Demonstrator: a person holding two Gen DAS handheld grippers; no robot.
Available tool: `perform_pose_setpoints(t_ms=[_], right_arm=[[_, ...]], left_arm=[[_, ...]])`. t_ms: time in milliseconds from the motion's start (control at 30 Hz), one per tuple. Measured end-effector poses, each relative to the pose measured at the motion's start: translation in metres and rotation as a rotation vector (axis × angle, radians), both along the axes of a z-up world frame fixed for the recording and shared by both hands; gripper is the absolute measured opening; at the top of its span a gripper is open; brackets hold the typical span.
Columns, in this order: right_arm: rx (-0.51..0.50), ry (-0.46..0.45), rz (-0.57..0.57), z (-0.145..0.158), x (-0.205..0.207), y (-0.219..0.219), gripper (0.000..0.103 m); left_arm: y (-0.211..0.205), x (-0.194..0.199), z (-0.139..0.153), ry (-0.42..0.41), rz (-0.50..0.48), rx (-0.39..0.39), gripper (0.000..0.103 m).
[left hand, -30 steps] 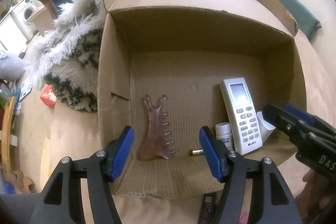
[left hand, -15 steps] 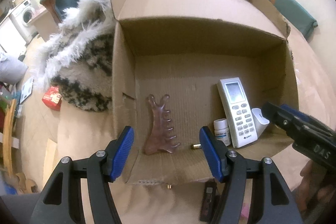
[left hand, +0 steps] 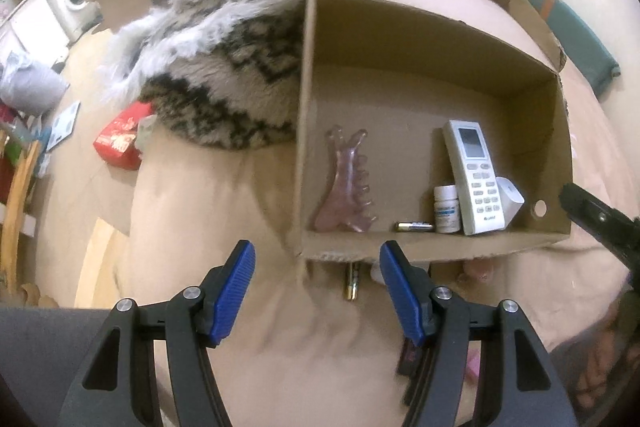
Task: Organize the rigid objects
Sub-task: 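Withdraw both open grippers from the box toward the remaining items, then grasp the black power bank upright with the left gripper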
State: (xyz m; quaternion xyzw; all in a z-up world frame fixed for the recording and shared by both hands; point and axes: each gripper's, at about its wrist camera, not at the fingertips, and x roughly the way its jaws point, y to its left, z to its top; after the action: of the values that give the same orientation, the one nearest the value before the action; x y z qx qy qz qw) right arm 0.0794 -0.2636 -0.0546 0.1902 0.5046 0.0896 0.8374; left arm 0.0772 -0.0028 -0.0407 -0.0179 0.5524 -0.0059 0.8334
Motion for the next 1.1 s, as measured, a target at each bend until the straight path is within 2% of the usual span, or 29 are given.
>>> perform_pose_setpoints(t_ms=[200, 400, 533, 600, 667, 700, 733, 767, 967, 1100], right_arm=[[0.061, 0.028, 0.001, -0.001, -0.027, -0.001, 0.081], [0.06, 0.073, 0.01, -0.012, -0.045, 0.007, 0.081], [0.049, 0.135, 0.023, -0.028, -0.044, 0.016, 0.081], [0.027, 0.163, 0.021, -0.034, -0.041, 0.02, 0.081], [0.005, 0.185, 0.018, -0.04, -0.039, 0.021, 0.081], [-0.008, 0.199, 0.012, -0.043, -0.038, 0.021, 0.081], [-0.015, 0.214, 0.006, -0.046, -0.037, 0.021, 0.081], [-0.017, 0.229, 0.001, -0.049, -0.037, 0.02, 0.081], [0.012, 0.28, -0.038, -0.062, -0.034, 0.01, 0.081], [0.019, 0.29, -0.042, -0.065, -0.034, 0.009, 0.081]], left_arm=[[0.01, -0.013, -0.004, -0.004, 0.038, -0.025, 0.062], [0.019, -0.021, -0.019, 0.035, 0.075, -0.057, 0.062], [0.009, -0.025, -0.03, 0.065, 0.037, -0.068, 0.062], [-0.004, -0.025, -0.042, 0.114, -0.013, -0.1, 0.061], [-0.016, -0.026, -0.055, 0.166, -0.06, -0.152, 0.055], [-0.019, -0.026, -0.06, 0.186, -0.068, -0.182, 0.043], [-0.025, -0.026, -0.073, 0.242, -0.079, -0.248, 0.037], [-0.03, -0.025, -0.081, 0.276, -0.088, -0.269, 0.036], [-0.046, -0.024, -0.105, 0.349, -0.116, -0.213, 0.036], [-0.054, -0.025, -0.109, 0.343, -0.153, -0.179, 0.036]])
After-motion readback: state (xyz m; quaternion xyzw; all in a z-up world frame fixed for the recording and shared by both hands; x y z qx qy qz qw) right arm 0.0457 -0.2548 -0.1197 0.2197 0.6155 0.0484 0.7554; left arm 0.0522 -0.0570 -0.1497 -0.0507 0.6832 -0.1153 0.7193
